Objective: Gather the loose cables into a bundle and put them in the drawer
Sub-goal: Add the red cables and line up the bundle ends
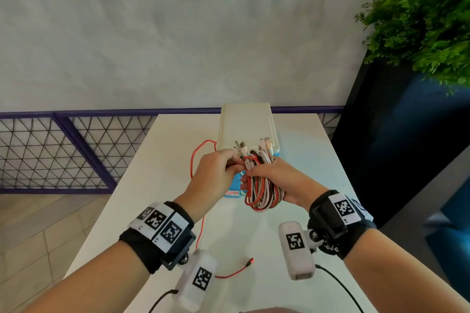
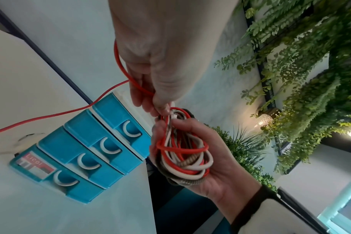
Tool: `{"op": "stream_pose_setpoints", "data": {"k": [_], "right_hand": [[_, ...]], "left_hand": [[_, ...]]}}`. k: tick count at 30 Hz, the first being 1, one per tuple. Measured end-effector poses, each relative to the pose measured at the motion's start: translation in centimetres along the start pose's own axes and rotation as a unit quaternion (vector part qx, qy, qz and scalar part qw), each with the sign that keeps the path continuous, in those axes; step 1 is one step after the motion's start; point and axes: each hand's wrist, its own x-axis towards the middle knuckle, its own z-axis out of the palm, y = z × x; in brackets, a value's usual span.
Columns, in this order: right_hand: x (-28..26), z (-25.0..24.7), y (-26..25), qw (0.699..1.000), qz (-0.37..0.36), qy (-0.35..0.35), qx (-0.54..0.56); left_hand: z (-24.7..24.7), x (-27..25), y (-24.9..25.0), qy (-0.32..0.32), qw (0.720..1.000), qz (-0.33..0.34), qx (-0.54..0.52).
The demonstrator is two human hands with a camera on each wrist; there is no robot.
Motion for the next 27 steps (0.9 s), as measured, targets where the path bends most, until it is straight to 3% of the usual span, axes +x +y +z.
{"op": "stream_pose_setpoints", "data": {"k": [3,5,7,11,14,18,23,27], "right_hand": [[-0.2,-0.2,-0.1,0.999,-0.004,0.022,-0.042],[-0.2,-0.6,-0.2,0.996,-0.016,0.067,-0.060],[0.2,-1.6,-0.1,0.988,-0.027,0.129,-0.075],[0.7,-3.7,0.4,0.978,-0.039,0.189,-0.075],[1.0,-2.9,0.8,0.983,-0.068,0.164,-0.051],[1.5,-1.2,1.1,0.984,-0.071,0.155,-0.056],[1.5,-0.2,1.0,0.987,-0.074,0.137,-0.039],[1.7,-0.7,1.0,0.974,-0.091,0.208,-0.006]], "left_hand": [[-0.1,0.2,-0.3,-0.032,0.998,-0.036,0.028],[-0.7,0.8,-0.8,-0.095,0.992,-0.069,0.055],[-1.6,1.0,-1.7,-0.152,0.978,-0.139,-0.008],[-2.3,0.2,-2.9,-0.225,0.890,-0.308,-0.251],[-1.6,-0.1,-1.7,-0.213,0.842,-0.369,-0.330],[-0.5,-0.2,-0.1,-0.207,0.806,-0.382,-0.402],[0.4,-0.8,0.8,-0.191,0.804,-0.375,-0.421],[0.5,-0.7,0.4,-0.103,0.818,-0.367,-0.432]]}}
